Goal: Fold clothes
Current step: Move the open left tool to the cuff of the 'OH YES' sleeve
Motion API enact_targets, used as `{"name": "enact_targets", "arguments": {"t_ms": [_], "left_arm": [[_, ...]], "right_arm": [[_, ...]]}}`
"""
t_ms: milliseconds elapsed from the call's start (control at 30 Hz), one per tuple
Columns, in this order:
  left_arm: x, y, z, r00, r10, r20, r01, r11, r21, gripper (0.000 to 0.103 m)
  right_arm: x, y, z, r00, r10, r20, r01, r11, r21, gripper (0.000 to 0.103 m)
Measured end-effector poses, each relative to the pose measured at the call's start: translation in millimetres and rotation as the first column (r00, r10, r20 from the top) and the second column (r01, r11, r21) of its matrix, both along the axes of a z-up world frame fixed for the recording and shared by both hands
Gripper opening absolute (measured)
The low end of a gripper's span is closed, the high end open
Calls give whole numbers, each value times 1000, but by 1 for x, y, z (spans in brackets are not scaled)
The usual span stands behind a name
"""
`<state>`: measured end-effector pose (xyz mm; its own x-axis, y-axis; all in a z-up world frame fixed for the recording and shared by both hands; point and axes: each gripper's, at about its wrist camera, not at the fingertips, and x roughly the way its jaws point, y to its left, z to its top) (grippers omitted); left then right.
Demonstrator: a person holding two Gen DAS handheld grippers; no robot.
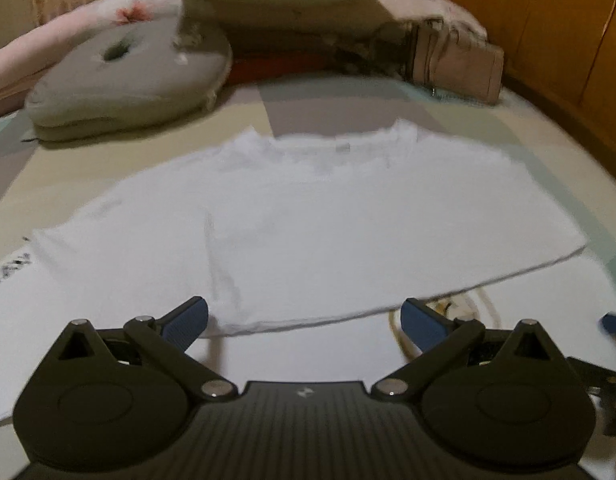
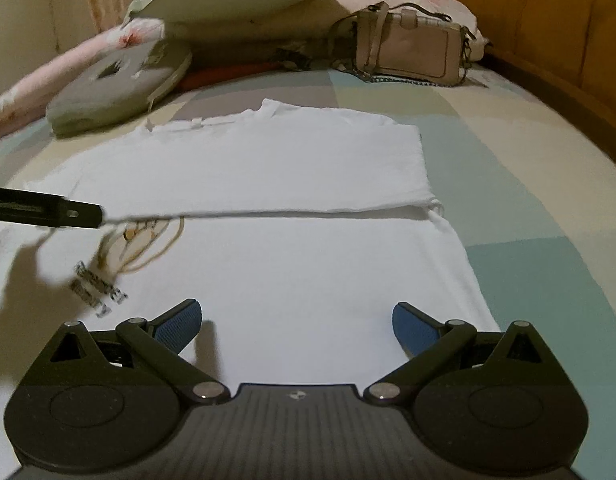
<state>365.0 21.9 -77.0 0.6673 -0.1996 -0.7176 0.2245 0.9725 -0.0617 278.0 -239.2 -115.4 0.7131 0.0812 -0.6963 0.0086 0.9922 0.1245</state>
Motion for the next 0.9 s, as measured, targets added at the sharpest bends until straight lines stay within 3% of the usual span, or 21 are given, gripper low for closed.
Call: {"name": "enact_targets", "arguments": {"t_ms": [200,333,433,567,700,900], "left_arm": [[-23,48,78,996,43,78,-47,998,47,102],[-38,86,119,989,108,101,-118,988,96,102],[-52,118,129,981,171,97,-183,974,132,102],[-76,161,115,960,272,68,-278,951,133,102],[-103,197,73,930,366,35,-368,926,88,102],[-134,218,4,897,438,57,-440,898,28,102]], "right_arm": [[-6,-11,14,999,3,48,-15,967,256,103],[-17,5,27,986,75,151,-118,949,294,103],[-24,22,35,971,138,193,-194,931,308,103],[-29,41,39,955,203,215,-270,895,356,103],[-33,59,42,939,255,232,-328,870,369,103],[-32,71,38,938,269,219,-329,889,319,103]]}}
